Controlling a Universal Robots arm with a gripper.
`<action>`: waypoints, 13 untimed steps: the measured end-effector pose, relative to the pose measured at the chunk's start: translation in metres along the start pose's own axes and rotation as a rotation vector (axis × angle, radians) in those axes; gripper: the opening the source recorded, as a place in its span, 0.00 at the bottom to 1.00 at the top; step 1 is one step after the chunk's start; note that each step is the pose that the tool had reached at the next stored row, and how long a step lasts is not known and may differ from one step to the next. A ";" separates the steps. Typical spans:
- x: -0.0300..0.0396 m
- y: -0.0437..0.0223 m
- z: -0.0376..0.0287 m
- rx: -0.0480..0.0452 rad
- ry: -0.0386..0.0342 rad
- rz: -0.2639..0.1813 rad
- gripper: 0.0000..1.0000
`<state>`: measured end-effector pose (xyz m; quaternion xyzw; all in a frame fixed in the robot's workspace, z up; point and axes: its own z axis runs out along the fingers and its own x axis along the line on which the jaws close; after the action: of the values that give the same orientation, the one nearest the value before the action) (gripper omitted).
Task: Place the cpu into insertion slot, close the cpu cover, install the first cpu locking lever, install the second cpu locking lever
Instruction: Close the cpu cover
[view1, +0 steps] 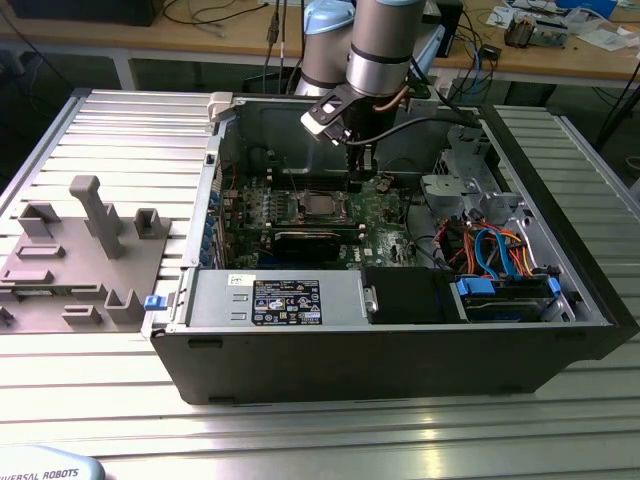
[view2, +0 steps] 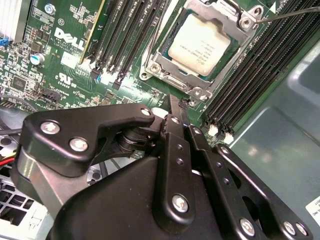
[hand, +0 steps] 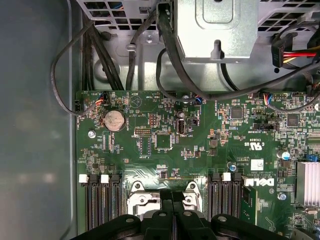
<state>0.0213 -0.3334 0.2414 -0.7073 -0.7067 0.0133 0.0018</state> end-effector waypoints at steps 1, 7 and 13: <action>0.0000 -0.0001 0.0000 -0.0001 0.0000 0.000 0.11; 0.0000 -0.0013 0.0002 0.0000 0.0000 0.000 0.11; 0.0000 -0.0035 0.0005 0.0000 0.0000 0.000 0.11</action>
<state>0.0178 -0.3335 0.2410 -0.7073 -0.7068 0.0133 0.0018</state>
